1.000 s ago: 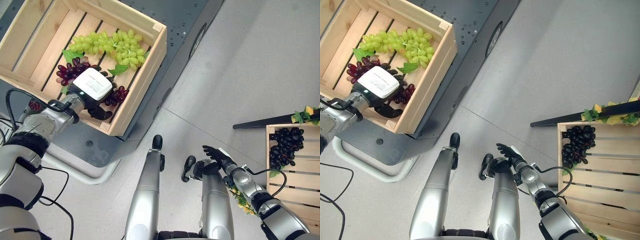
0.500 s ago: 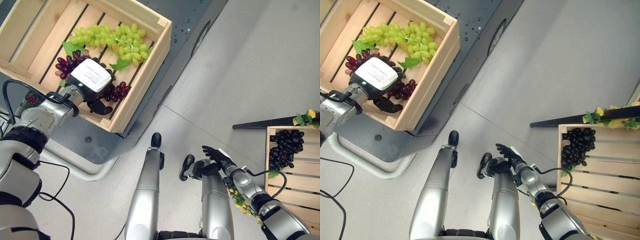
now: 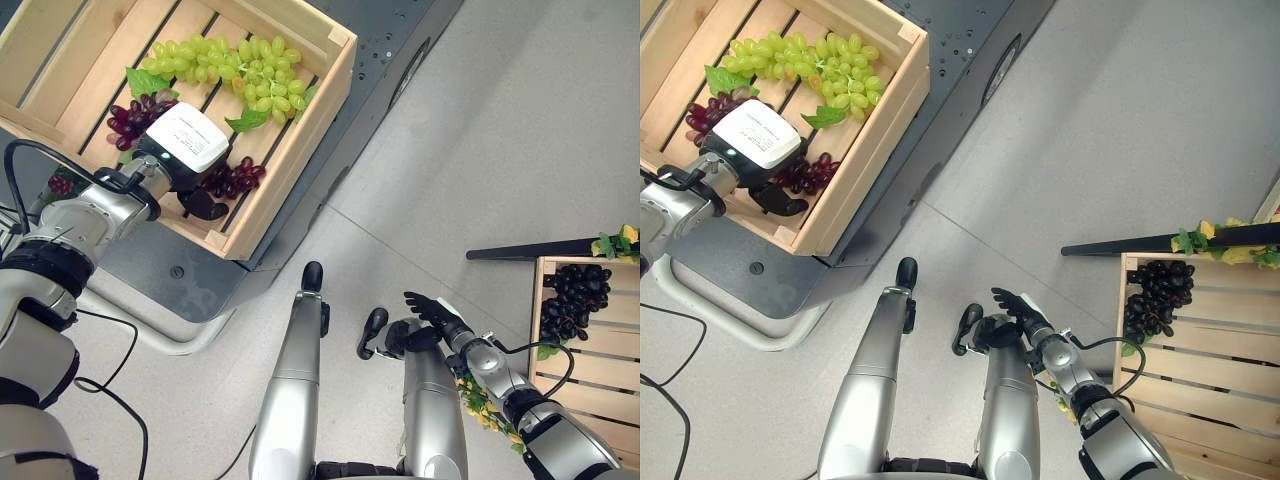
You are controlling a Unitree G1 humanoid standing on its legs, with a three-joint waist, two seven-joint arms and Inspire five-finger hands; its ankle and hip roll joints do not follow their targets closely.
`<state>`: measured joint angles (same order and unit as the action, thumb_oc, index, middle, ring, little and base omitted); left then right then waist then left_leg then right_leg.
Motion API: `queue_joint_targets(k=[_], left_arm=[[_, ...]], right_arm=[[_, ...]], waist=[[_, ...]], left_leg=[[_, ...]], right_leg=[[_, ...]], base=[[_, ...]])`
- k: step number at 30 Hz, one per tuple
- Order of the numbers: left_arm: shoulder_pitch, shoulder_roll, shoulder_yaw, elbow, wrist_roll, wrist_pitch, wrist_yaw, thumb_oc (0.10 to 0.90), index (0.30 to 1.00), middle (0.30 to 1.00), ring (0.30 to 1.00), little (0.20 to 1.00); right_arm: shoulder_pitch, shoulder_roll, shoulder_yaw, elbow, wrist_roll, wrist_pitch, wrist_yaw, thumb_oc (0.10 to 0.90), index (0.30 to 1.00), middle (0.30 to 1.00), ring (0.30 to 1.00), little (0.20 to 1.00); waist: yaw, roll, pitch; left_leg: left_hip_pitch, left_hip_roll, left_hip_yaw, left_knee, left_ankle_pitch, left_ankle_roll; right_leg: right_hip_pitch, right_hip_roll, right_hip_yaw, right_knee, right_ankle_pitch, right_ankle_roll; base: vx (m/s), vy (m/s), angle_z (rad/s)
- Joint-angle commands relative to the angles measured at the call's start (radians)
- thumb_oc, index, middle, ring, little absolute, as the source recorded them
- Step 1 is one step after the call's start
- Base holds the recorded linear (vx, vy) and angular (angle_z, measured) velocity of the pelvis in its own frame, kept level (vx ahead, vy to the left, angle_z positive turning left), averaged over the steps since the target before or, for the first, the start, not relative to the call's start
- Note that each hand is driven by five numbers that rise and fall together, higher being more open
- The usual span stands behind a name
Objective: Pick up the fruits from the basket on one side to the basket on the other side
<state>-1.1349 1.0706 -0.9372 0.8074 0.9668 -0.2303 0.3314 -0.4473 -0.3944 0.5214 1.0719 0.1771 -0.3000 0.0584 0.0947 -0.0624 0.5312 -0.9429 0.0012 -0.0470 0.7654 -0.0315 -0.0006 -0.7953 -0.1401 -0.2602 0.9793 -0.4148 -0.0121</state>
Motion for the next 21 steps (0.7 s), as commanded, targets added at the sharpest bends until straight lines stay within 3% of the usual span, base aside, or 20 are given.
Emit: queue_joint_targets(k=[1,4,9,15,19,21], left_arm=[[-0.096,0.042,0.009,0.169,0.130,0.247,-0.031,0.400,0.300,0.300,0.300,0.300],[-0.120,0.044,-0.011,0.151,0.140,0.240,-0.040,0.400,0.300,0.300,0.300,0.300],[-0.150,0.051,-0.040,0.104,0.192,0.170,-0.089,0.400,0.300,0.300,0.300,0.300],[-0.163,0.066,-0.044,0.070,0.106,0.141,-0.071,0.400,0.300,0.300,0.300,0.300],[-0.140,0.083,-0.008,0.087,-0.130,0.153,-0.020,0.400,0.300,0.300,0.300,0.300],[-0.067,0.078,0.082,0.123,-0.424,0.132,0.070,0.400,0.300,0.300,0.300,0.300]], right_arm=[[0.073,-0.050,0.016,-0.053,0.071,-0.072,0.021,0.800,0.900,0.900,0.900,0.900],[0.074,-0.050,0.016,-0.057,0.071,-0.079,0.020,0.800,0.900,0.900,0.900,0.900],[0.073,-0.050,0.010,-0.056,0.071,-0.081,0.023,0.800,0.900,0.900,0.900,0.900],[0.085,-0.055,0.000,-0.058,0.066,-0.085,0.031,0.800,0.900,0.900,0.900,0.900],[0.099,-0.056,-0.004,-0.068,0.062,-0.085,0.038,0.800,0.900,0.900,0.900,0.900],[0.110,-0.050,-0.006,-0.075,0.058,-0.080,0.034,0.800,0.900,0.900,0.900,0.900]], waist=[[-0.034,-0.033,-0.011],[-0.037,-0.034,-0.011],[-0.040,-0.033,-0.011],[-0.043,-0.023,-0.011],[-0.040,-0.016,-0.011],[-0.035,-0.008,-0.011]], left_leg=[[0.096,-0.027,0.078,0.077,-0.243,0.077],[0.097,-0.024,0.078,0.084,-0.249,0.077],[0.123,-0.022,0.078,0.085,-0.257,0.077],[0.177,-0.023,0.087,0.080,-0.266,0.077],[0.225,-0.023,0.093,0.068,-0.271,0.078],[0.277,-0.028,0.096,0.049,-0.270,0.079]], right_leg=[[0.017,0.030,0.002,-0.076,0.137,0.001],[0.017,0.029,0.004,-0.075,0.137,0.004],[0.041,0.027,0.007,-0.083,0.137,0.007],[0.090,0.022,0.018,-0.101,0.137,0.011],[0.133,0.020,0.026,-0.119,0.139,0.015],[0.178,0.021,0.036,-0.139,0.139,0.016]], base=[[0.00,0.000,0.00],[0.00,0.000,0.00],[0.00,0.000,0.00],[0.00,-0.001,-0.03],[0.00,-0.006,-0.04],[0.01,-0.017,-0.08]])
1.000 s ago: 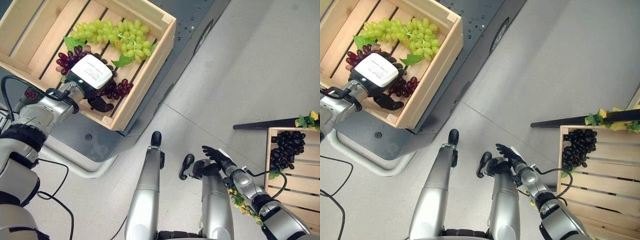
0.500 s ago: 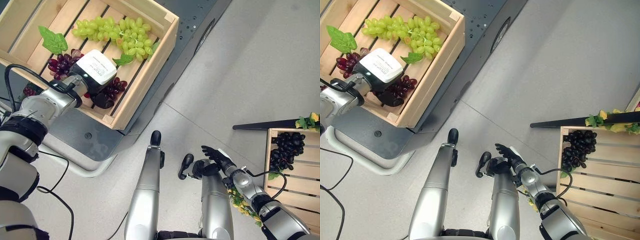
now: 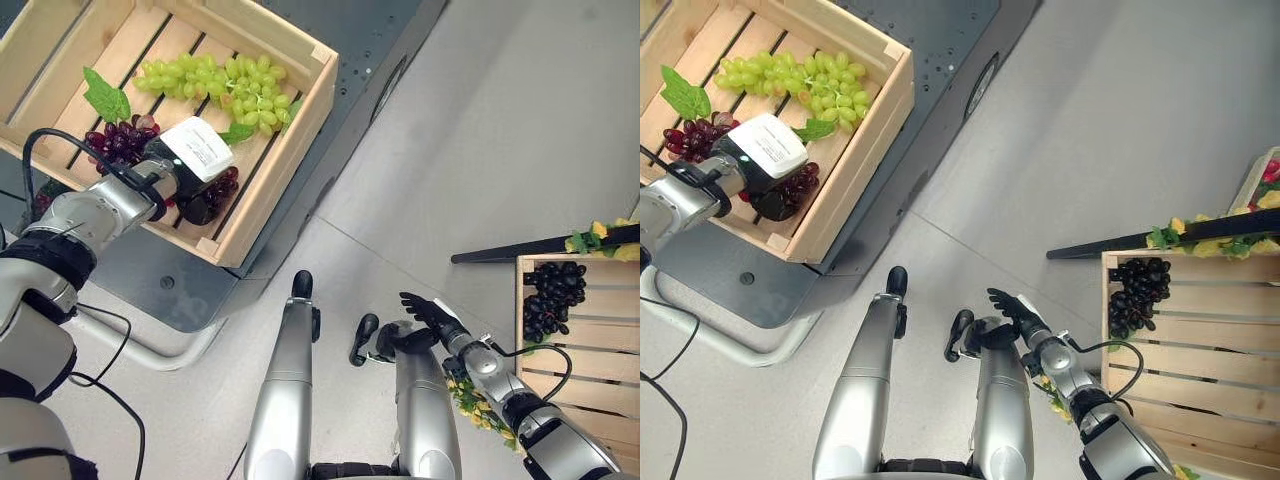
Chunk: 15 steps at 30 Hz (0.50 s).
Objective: Pick up the fruits from the basket on one side to the basket on the other side
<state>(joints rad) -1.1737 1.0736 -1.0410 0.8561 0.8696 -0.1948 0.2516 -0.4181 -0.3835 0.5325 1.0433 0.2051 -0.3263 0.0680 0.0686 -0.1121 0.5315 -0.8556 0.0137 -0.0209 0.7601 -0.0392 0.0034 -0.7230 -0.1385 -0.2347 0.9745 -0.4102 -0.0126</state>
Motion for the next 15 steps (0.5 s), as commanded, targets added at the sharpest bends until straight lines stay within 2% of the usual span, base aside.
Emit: queue_joint_targets(k=[1,6,7,10,12,15], left_arm=[[-0.023,0.073,0.197,0.079,-0.340,0.091,0.156,0.400,0.300,0.300,0.300,0.300],[0.150,0.038,0.437,0.131,-0.583,-0.025,0.238,0.400,0.300,0.300,0.300,0.300],[0.197,0.025,0.516,0.137,-0.641,-0.048,0.238,0.400,0.300,0.300,0.300,0.300],[0.274,-0.004,0.662,0.133,-0.773,-0.046,0.201,0.400,0.300,0.300,0.300,0.300],[0.294,-0.014,0.694,0.133,-0.793,-0.043,0.195,0.400,0.300,0.300,0.300,0.300],[0.343,-0.036,0.783,0.138,-0.938,-0.053,0.180,0.400,0.300,0.300,0.300,0.300]], right_arm=[[0.080,-0.060,-0.017,-0.047,0.030,-0.053,0.024,0.800,0.900,0.900,0.900,0.900],[0.099,-0.046,-0.027,-0.068,0.009,-0.038,0.013,0.800,0.900,0.900,0.900,0.900],[0.105,-0.043,-0.028,-0.082,-0.001,-0.029,0.007,0.800,0.900,0.900,0.900,0.900],[0.117,-0.040,-0.035,-0.127,-0.018,-0.005,-0.006,0.800,0.900,0.900,0.900,0.900],[0.121,-0.041,-0.039,-0.138,-0.022,0.002,-0.004,0.800,0.900,0.900,0.900,0.900],[0.144,-0.042,-0.048,-0.148,-0.037,0.008,-0.005,0.800,0.900,0.900,0.900,0.900]], waist=[[-0.009,0.043,-0.011],[-0.001,0.060,-0.011],[-0.002,0.064,-0.011],[-0.008,0.070,-0.015],[-0.011,0.072,-0.022],[-0.021,0.084,-0.057]], left_leg=[[0.190,-0.041,0.069,0.053,-0.260,0.075],[0.288,-0.053,0.070,-0.005,-0.252,0.077],[0.319,-0.055,0.072,-0.027,-0.246,0.077],[0.395,-0.057,0.077,-0.096,-0.227,0.075],[0.414,-0.056,0.078,-0.118,-0.221,0.074],[0.487,-0.054,0.076,-0.213,-0.199,0.069]], right_leg=[[0.107,0.019,0.011,-0.135,0.135,0.016],[0.190,0.025,0.032,-0.188,0.141,0.019],[0.216,0.026,0.037,-0.207,0.144,0.019],[0.279,0.033,0.048,-0.270,0.162,0.023],[0.293,0.034,0.051,-0.291,0.168,0.025],[0.346,0.035,0.063,-0.370,0.186,0.035]], base=[[0.01,-0.009,-0.07],[0.01,0.005,-0.05],[0.00,0.012,-0.11],[0.00,0.008,-0.11],[0.00,0.003,-0.07],[0.02,0.015,-0.11]])
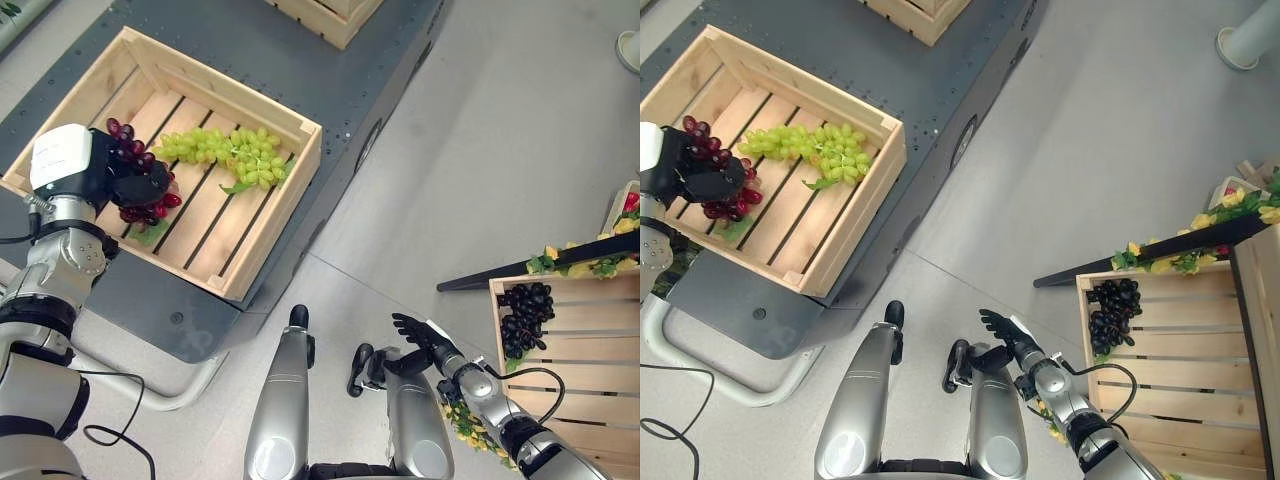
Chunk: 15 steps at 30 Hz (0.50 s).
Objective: Pick up the fruits from the basket on one side to the basket on the other side
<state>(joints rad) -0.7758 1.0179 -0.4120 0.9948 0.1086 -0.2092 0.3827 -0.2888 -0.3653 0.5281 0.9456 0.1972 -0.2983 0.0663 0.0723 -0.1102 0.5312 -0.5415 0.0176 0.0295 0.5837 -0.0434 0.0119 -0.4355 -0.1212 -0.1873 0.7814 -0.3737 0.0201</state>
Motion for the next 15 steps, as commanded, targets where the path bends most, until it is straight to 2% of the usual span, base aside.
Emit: queue_joint_targets(k=[1,7,9,15], left_arm=[[-0.047,0.015,0.170,-0.001,-0.215,-0.042,0.046,0.400,0.300,0.300,0.300,0.300],[0.023,-0.017,0.266,-0.055,-0.395,-0.064,0.060,0.400,0.300,0.300,0.300,0.300],[0.034,-0.024,0.278,-0.068,-0.401,-0.060,0.064,0.400,0.300,0.300,0.300,0.300],[0.093,-0.025,0.309,-0.178,-0.362,-0.068,0.078,0.400,0.300,0.300,0.300,0.300]], right_arm=[[0.024,-0.061,-0.046,-0.050,-0.032,-0.024,-0.001,0.800,0.900,0.900,0.900,0.900],[0.071,-0.065,-0.067,-0.109,-0.012,-0.037,0.022,0.800,0.900,0.900,0.900,0.900],[0.076,-0.067,-0.069,-0.127,-0.008,-0.033,0.026,0.800,0.900,0.900,0.900,0.900],[0.112,-0.094,-0.114,-0.311,0.078,-0.044,0.061,0.800,0.900,0.900,0.900,0.900]], waist=[[-0.027,0.086,-0.066],[-0.041,0.100,-0.123],[-0.045,0.103,-0.132],[-0.064,0.123,-0.233]], left_leg=[[0.195,-0.059,0.025,-0.063,-0.188,0.060],[0.317,-0.078,0.007,-0.203,-0.149,0.050],[0.338,-0.081,0.004,-0.225,-0.144,0.048],[0.479,-0.095,-0.010,-0.379,-0.115,0.037]], right_leg=[[0.076,0.018,0.017,-0.200,0.156,0.007],[0.191,0.023,0.017,-0.351,0.192,0.022],[0.212,0.023,0.016,-0.376,0.199,0.024],[0.366,0.040,0.025,-0.561,0.243,0.037]], base=[[0.04,0.011,-0.24],[0.02,-0.004,-0.06],[0.00,0.000,0.00],[0.05,-0.028,0.01]])
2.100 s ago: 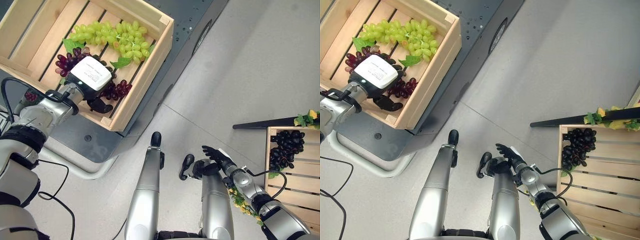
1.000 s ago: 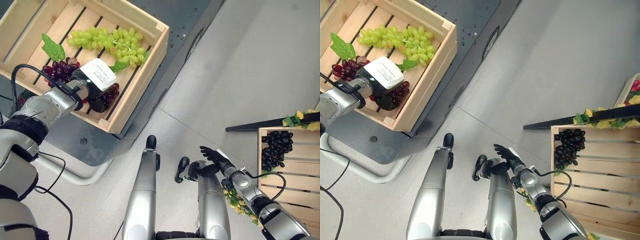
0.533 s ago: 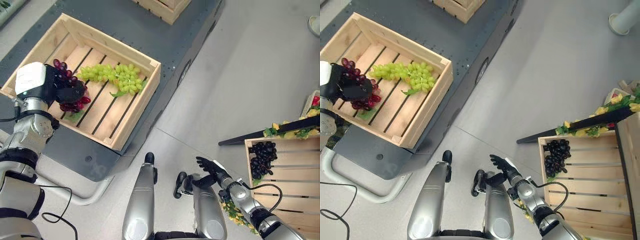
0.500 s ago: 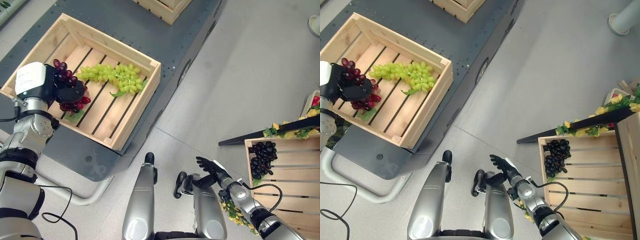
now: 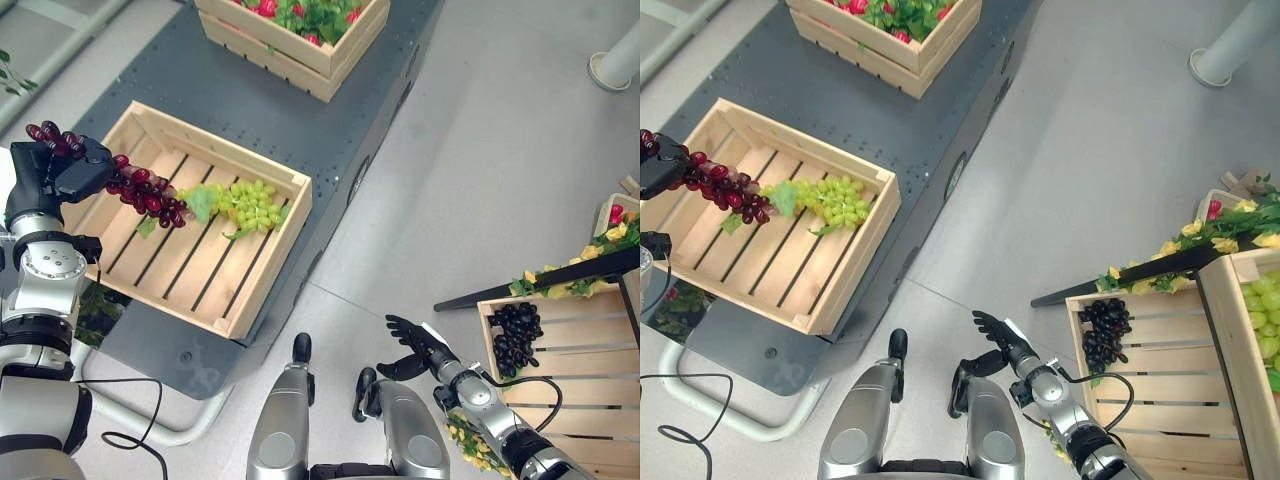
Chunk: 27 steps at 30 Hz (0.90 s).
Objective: Pick up the fruits from the basket on one side to the basket on the other side
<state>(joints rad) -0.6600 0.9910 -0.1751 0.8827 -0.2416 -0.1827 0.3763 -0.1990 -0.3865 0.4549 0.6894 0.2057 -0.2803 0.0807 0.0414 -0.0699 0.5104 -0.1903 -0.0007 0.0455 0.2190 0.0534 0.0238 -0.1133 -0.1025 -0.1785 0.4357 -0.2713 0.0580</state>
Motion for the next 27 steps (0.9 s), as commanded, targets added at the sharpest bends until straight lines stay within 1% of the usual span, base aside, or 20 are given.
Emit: queue_joint_targets(k=[1,2,4,6,7,10,11,14,17,19,21,23,24,26,27], left_arm=[[-0.019,0.003,0.066,-0.077,-0.003,-0.104,0.078,0.400,0.300,0.300,0.300,0.300],[-0.018,0.003,0.064,-0.080,0.003,-0.111,0.075,0.400,0.300,0.300,0.300,0.300],[-0.016,0.012,0.040,-0.116,0.063,-0.132,0.052,0.400,0.300,0.300,0.300,0.300],[-0.015,0.024,0.035,-0.126,0.081,-0.146,0.039,0.400,0.300,0.300,0.300,0.300],[-0.023,0.040,0.026,-0.131,0.094,-0.181,0.031,0.400,0.300,0.300,0.300,0.300],[-0.043,0.059,0.009,-0.155,0.125,-0.196,0.033,0.400,0.300,0.300,0.300,0.300],[-0.058,0.063,-0.002,-0.159,0.134,-0.213,0.037,0.400,0.300,0.300,0.300,0.300],[-0.120,0.075,-0.042,-0.151,0.136,-0.237,0.037,0.400,0.300,0.300,0.300,0.300],[-0.192,0.080,-0.086,-0.144,0.144,-0.268,0.049,0.400,0.300,0.300,0.300,0.300],[-0.250,0.077,-0.123,-0.137,0.133,-0.284,0.053,0.400,0.300,0.300,0.300,0.300],[-0.273,0.065,-0.138,-0.147,0.127,-0.291,0.055,0.400,0.300,0.300,0.300,0.300],[-0.278,0.057,-0.142,-0.159,0.126,-0.298,0.052,0.400,0.300,0.300,0.300,0.300],[-0.285,0.046,-0.143,-0.182,0.131,-0.295,0.048,0.400,0.300,0.300,0.300,0.300],[-0.310,0.035,-0.158,-0.208,0.133,-0.282,0.037,0.400,0.300,0.300,0.300,0.300],[-0.334,0.025,-0.175,-0.214,0.142,-0.275,0.030,0.400,0.300,0.300,0.300,0.300]], right_arm=[[0.024,-0.076,-0.045,-0.069,0.065,-0.070,0.046,0.800,0.900,0.900,0.900,0.900],[0.025,-0.077,-0.046,-0.074,0.062,-0.077,0.043,0.800,0.900,0.900,0.900,0.900],[0.013,-0.096,-0.055,-0.121,0.085,-0.099,0.051,0.800,0.900,0.900,0.900,0.900],[0.009,-0.103,-0.065,-0.157,0.106,-0.081,0.068,0.800,0.900,0.900,0.900,0.900],[0.002,-0.113,-0.071,-0.194,0.122,-0.089,0.080,0.800,0.900,0.900,0.900,0.900],[-0.014,-0.121,-0.080,-0.255,0.147,-0.087,0.082,0.800,0.900,0.900,0.900,0.900],[-0.027,-0.124,-0.084,-0.277,0.151,-0.100,0.081,0.800,0.900,0.900,0.900,0.900],[-0.077,-0.137,-0.082,-0.321,0.166,-0.108,0.080,0.800,0.900,0.900,0.900,0.900],[-0.148,-0.153,-0.078,-0.378,0.173,-0.093,0.086,0.800,0.900,0.900,0.900,0.900],[-0.205,-0.167,-0.071,-0.413,0.208,-0.058,0.085,0.800,0.900,0.900,0.900,0.900],[-0.244,-0.164,-0.073,-0.432,0.236,-0.032,0.081,0.800,0.900,0.900,0.900,0.900],[-0.264,-0.160,-0.078,-0.440,0.261,-0.022,0.080,0.800,0.900,0.900,0.900,0.900],[-0.294,-0.154,-0.086,-0.456,0.297,0.001,0.076,0.800,0.900,0.900,0.900,0.900],[-0.336,-0.145,-0.092,-0.464,0.321,0.019,0.068,0.800,0.900,0.900,0.900,0.900],[-0.371,-0.138,-0.089,-0.467,0.343,0.044,0.079,0.800,0.900,0.900,0.900,0.900]], waist=[[-0.035,0.087,-0.225],[-0.035,0.089,-0.229],[-0.034,0.101,-0.265],[-0.035,0.106,-0.287],[-0.037,0.113,-0.309],[-0.038,0.121,-0.330],[-0.037,0.124,-0.340],[-0.039,0.133,-0.359],[-0.043,0.142,-0.379],[-0.044,0.143,-0.389],[-0.045,0.141,-0.399],[-0.044,0.139,-0.404],[-0.043,0.136,-0.410],[-0.043,0.133,-0.417],[-0.041,0.130,-0.420]], left_leg=[[0.143,-0.077,-0.027,-0.033,-0.208,0.023],[0.148,-0.077,-0.028,-0.039,-0.206,0.023],[0.187,-0.079,-0.037,-0.094,-0.187,0.019],[0.207,-0.080,-0.040,-0.124,-0.178,0.018],[0.226,-0.081,-0.042,-0.157,-0.166,0.016],[0.244,-0.083,-0.048,-0.198,-0.150,0.014],[0.254,-0.084,-0.051,-0.219,-0.143,0.013],[0.272,-0.087,-0.055,-0.260,-0.127,0.011],[0.284,-0.088,-0.061,-0.301,-0.109,0.007],[0.281,-0.091,-0.071,-0.306,-0.107,0.003],[0.283,-0.089,-0.067,-0.306,-0.109,0.003],[0.285,-0.087,-0.060,-0.306,-0.111,0.003],[0.285,-0.085,-0.056,-0.306,-0.112,0.003],[0.285,-0.084,-0.057,-0.306,-0.113,0.001],[0.285,-0.082,-0.057,-0.306,-0.114,-0.001]], right_leg=[[0.059,0.023,0.015,-0.232,0.145,0.001],[0.064,0.024,0.015,-0.236,0.147,0.001],[0.101,0.027,0.015,-0.281,0.168,0.009],[0.117,0.030,0.018,-0.304,0.179,0.013],[0.134,0.032,0.022,-0.334,0.194,0.017],[0.149,0.037,0.029,-0.364,0.210,0.021],[0.158,0.039,0.030,-0.380,0.217,0.023],[0.172,0.045,0.032,-0.411,0.232,0.026],[0.183,0.052,0.036,-0.448,0.249,0.029],[0.191,0.057,0.040,-0.474,0.261,0.028],[0.193,0.059,0.041,-0.483,0.265,0.028],[0.196,0.061,0.041,-0.489,0.267,0.027],[0.201,0.063,0.043,-0.496,0.267,0.024],[0.205,0.066,0.044,-0.505,0.268,0.022],[0.209,0.068,0.043,-0.513,0.270,0.020]], base=[[0.02,-0.037,-0.03],[0.02,-0.050,-0.01],[0.01,-0.061,0.00],[0.02,-0.045,0.00],[0.01,-0.044,0.00],[-0.01,-0.050,-0.03],[-0.03,-0.064,-0.03],[-0.06,-0.061,-0.05],[-0.07,-0.049,-0.04],[-0.06,-0.048,-0.01],[-0.03,-0.046,-0.06],[-0.01,-0.045,-0.13],[-0.01,-0.058,-0.10],[-0.02,-0.064,-0.05],[-0.02,-0.069,-0.04]])
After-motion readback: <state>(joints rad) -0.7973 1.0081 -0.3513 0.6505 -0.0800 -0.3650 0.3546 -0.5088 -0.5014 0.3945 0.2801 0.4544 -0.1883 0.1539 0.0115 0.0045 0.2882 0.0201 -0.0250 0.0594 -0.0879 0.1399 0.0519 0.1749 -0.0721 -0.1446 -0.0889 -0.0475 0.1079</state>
